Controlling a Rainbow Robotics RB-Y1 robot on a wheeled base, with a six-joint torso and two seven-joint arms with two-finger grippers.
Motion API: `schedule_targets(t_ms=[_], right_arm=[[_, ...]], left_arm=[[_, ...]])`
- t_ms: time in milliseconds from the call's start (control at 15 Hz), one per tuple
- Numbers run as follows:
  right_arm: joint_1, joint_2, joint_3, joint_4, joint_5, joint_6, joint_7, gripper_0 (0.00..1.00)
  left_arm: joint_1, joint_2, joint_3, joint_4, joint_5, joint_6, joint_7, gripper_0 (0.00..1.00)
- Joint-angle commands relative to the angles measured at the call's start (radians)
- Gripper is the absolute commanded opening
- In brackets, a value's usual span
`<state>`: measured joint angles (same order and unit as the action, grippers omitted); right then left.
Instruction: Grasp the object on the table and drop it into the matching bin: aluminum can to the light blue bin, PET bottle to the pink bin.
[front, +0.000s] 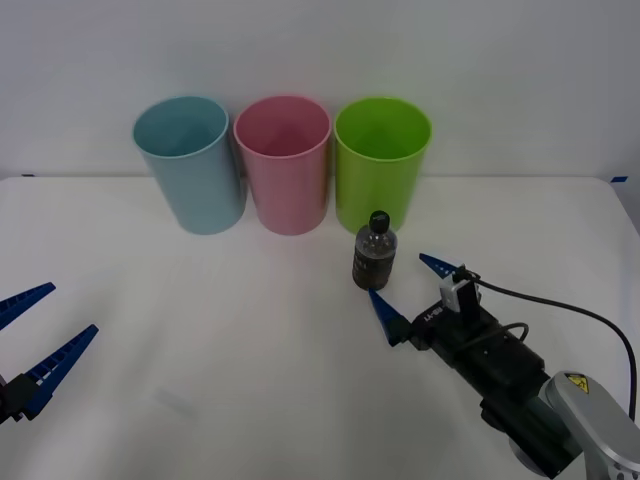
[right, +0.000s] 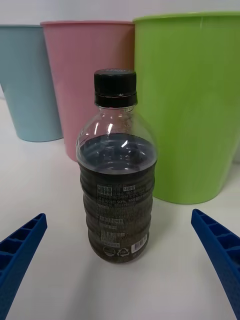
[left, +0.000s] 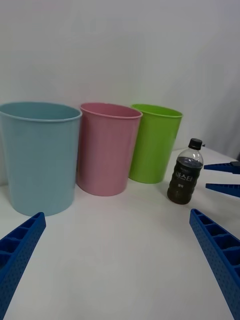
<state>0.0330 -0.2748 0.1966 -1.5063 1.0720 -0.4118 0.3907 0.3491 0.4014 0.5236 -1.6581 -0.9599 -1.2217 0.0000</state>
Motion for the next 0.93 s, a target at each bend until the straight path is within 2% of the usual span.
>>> schedule_targets(t_ms=[67,400,933], right_arm=[[-0.030,0.002,0.053,0.000,0.000,0.085,0.004,1.00],[-0.085,0.002,0.107,0.009,0.000,0.215,0.005,1.00],[-0.240,0.074,0.103,0.218,0.000,0.225,0.007,1.00]], left_arm=[[0.000,0.000,0.000,0.000,0.000,0.000,0.000,1.00],[0.000,0.000,0.000,0.000,0.000,0.000,0.000,1.00],[0.000,0.000,0.000,0.000,0.000,0.000,0.000,1.00]])
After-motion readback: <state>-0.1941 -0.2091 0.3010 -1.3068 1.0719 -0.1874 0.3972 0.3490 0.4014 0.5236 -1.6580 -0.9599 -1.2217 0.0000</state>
